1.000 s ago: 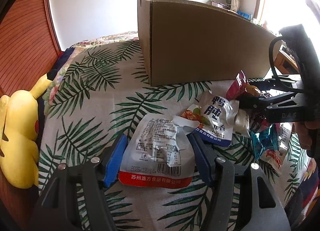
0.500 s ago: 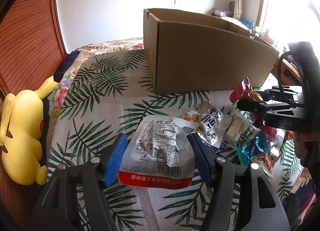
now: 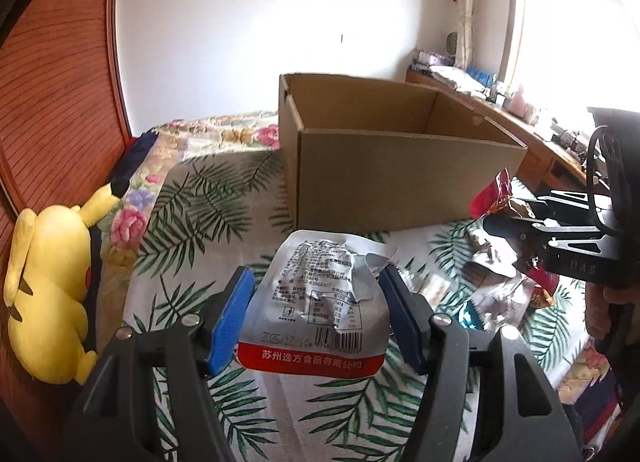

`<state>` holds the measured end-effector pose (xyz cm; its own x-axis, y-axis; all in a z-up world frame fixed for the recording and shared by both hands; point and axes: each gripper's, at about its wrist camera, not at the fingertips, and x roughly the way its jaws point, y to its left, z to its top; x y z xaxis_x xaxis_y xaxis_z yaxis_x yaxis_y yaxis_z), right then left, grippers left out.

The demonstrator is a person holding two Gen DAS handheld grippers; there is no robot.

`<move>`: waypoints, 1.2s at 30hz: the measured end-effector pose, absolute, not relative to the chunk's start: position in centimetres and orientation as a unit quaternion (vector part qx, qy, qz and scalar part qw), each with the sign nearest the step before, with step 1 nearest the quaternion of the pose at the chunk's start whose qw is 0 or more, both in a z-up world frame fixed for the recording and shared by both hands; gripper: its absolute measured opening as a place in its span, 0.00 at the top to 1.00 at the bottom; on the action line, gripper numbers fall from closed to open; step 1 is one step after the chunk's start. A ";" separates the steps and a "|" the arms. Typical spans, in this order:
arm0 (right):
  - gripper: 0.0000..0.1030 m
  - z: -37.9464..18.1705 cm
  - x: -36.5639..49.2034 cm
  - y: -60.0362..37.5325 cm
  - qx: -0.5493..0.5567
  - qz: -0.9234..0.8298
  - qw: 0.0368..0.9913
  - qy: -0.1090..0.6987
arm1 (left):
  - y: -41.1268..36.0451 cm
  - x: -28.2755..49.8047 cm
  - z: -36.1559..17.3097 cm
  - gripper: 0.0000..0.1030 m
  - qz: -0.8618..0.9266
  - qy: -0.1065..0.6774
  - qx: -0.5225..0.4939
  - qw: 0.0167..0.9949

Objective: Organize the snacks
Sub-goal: 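Carry both snacks into the box and open both tools to release them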

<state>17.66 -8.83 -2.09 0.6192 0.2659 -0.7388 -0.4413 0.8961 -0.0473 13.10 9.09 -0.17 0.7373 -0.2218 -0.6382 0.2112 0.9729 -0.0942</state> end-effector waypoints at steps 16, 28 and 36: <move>0.64 2.3 14.1 -10.3 -0.106 0.182 0.914 0.347 | 7.2 11.6 3.9 0.38 -0.132 0.306 -0.016 0.943; 0.64 4.6 15.0 -13.1 -0.091 0.179 0.924 0.325 | 5.0 13.8 6.2 0.38 -0.143 0.286 -0.019 0.947; 0.64 4.8 17.3 -13.9 -0.084 0.187 0.925 0.319 | 4.4 16.6 7.4 0.38 -0.145 0.278 -0.019 0.949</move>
<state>17.33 -13.90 4.76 0.7260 0.2931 -0.6221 -0.3998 0.9159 -0.0351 16.57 4.38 7.36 0.8031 -0.2868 -0.5223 0.2653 0.9570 -0.1175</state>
